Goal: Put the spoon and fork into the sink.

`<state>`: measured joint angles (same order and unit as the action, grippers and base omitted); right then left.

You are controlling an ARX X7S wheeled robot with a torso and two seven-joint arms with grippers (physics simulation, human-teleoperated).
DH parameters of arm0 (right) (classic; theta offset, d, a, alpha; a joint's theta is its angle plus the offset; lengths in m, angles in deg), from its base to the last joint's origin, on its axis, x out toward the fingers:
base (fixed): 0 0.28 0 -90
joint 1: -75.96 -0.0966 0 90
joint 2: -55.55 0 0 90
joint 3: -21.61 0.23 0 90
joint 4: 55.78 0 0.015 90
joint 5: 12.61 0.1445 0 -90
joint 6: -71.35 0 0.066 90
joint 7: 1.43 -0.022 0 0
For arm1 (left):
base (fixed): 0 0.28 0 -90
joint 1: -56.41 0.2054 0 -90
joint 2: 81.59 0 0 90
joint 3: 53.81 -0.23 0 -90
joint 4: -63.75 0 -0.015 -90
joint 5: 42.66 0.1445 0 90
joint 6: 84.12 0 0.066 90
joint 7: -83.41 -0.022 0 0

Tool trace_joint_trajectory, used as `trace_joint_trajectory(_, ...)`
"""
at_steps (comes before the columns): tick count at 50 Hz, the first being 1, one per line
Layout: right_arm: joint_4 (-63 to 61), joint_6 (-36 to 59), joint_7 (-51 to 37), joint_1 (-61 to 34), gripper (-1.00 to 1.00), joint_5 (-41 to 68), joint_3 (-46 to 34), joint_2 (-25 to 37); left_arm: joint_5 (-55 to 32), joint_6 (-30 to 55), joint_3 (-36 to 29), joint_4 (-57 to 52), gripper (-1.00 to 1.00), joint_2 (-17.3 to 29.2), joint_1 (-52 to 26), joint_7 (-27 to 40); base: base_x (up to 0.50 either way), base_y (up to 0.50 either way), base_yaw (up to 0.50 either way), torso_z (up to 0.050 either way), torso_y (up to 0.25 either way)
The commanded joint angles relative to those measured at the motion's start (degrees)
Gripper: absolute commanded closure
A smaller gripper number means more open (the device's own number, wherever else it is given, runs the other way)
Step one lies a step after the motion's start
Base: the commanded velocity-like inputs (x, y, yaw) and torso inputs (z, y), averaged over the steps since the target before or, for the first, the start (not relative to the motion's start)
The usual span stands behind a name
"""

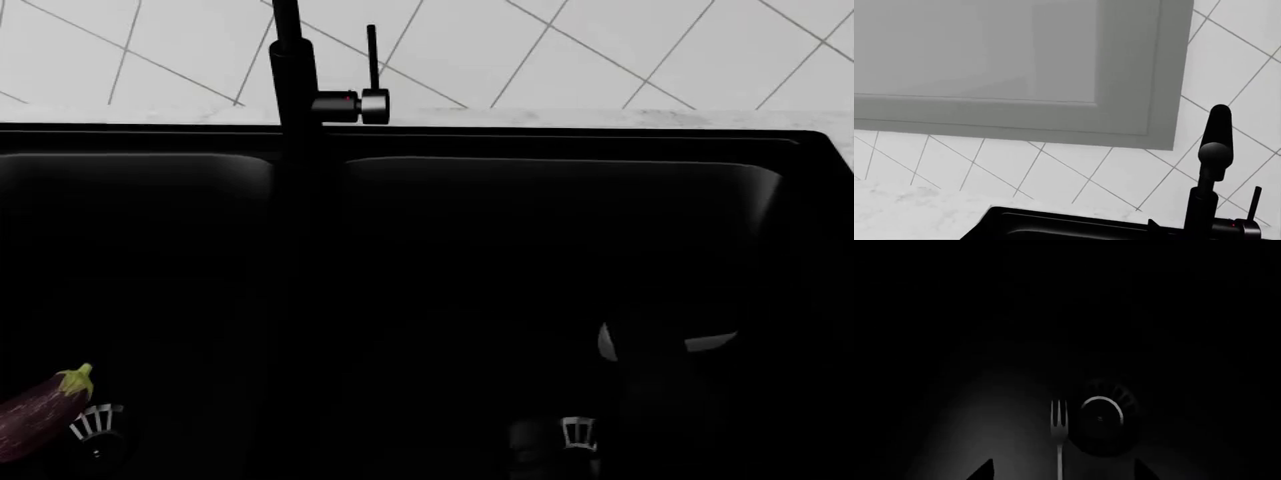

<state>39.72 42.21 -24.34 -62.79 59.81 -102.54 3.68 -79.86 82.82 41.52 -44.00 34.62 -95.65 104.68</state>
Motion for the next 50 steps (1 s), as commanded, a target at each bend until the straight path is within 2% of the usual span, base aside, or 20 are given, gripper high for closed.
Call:
trace_joint_trajectory(1,-5.56,0.88,-4.25,0.19,-1.00,3.03,5.04,1.23,0.91,0.42,1.25,0.17,-1.00,-1.12,-0.18,-0.86,0.00,0.00,0.00,0.000,0.000)
trace_joint_trajectory(7,-23.08,-0.33,-15.36,3.65,-1.00,12.73,13.34,7.46,0.57,0.82,1.61,-0.25,-1.00,-0.71,-0.28,-0.79,0.00,0.00,0.00,0.000,0.000)
trace_joint_trajectory(10,-33.93,-4.62,-23.98,9.39,-1.00,17.31,20.33,12.80,0.62,0.66,2.00,-0.10,-1.00,-0.59,0.00,-0.61,0.00,0.00,0.00,0.000,0.000)
trace_joint_trajectory(17,-49.36,-12.01,-34.29,18.31,-1.00,21.49,32.92,21.14,0.31,0.94,2.22,-0.72,-1.00,-0.91,0.10,-0.17,0.00,0.00,0.00,0.000,0.000)
trace_joint_trajectory(20,-55.12,-15.84,-39.46,25.32,-1.00,21.75,41.33,23.25,0.19,0.81,2.82,-0.99,-1.00,-0.81,0.55,-0.07,0.00,0.00,0.00,0.000,0.000)
trace_joint_trajectory(23,-58.67,-16.27,-42.47,28.50,-1.00,19.89,44.27,23.51,0.05,1.01,2.84,-1.49,-1.00,-0.70,0.76,0.10,0.00,0.00,0.00,0.000,0.000)
trace_joint_trajectory(28,-63.67,-15.83,-41.10,31.93,-1.00,16.65,47.78,24.13,-0.27,1.35,3.26,-2.12,-1.00,-0.57,1.04,0.34,0.00,0.00,0.00,0.000,0.000)
trace_joint_trajectory(31,-65.45,-17.16,-38.75,37.42,-1.00,14.06,54.19,23.95,0.04,0.89,2.64,-2.07,-1.00,-0.22,1.37,0.31,0.00,0.00,0.00,0.000,0.000)
trace_joint_trajectory(34,-65.49,-22.43,-38.42,41.36,-1.00,9.69,52.58,28.15,-0.13,1.04,2.81,-1.95,-1.00,-0.37,1.17,0.41,0.00,0.00,0.00,0.000,0.000)
trace_joint_trajectory(38,-65.49,-50.17,-48.04,55.18,-1.00,-3.85,39.96,51.05,-0.17,0.52,2.41,-2.10,-1.00,-0.13,1.32,0.12,0.00,0.00,0.00,0.000,0.000)
trace_joint_trajectory(43,-65.49,-54.79,-47.86,56.82,-1.00,-9.23,38.24,51.82,-0.65,1.02,3.23,-2.45,-1.00,-0.02,1.54,0.28,0.00,0.00,0.00,0.000,0.000)
trace_joint_trajectory(50,-65.49,-54.10,-46.31,55.68,-1.00,-9.03,39.15,51.84,-0.92,1.14,3.26,-2.63,-1.00,0.24,1.23,0.39,0.00,0.00,0.00,0.000,0.000)
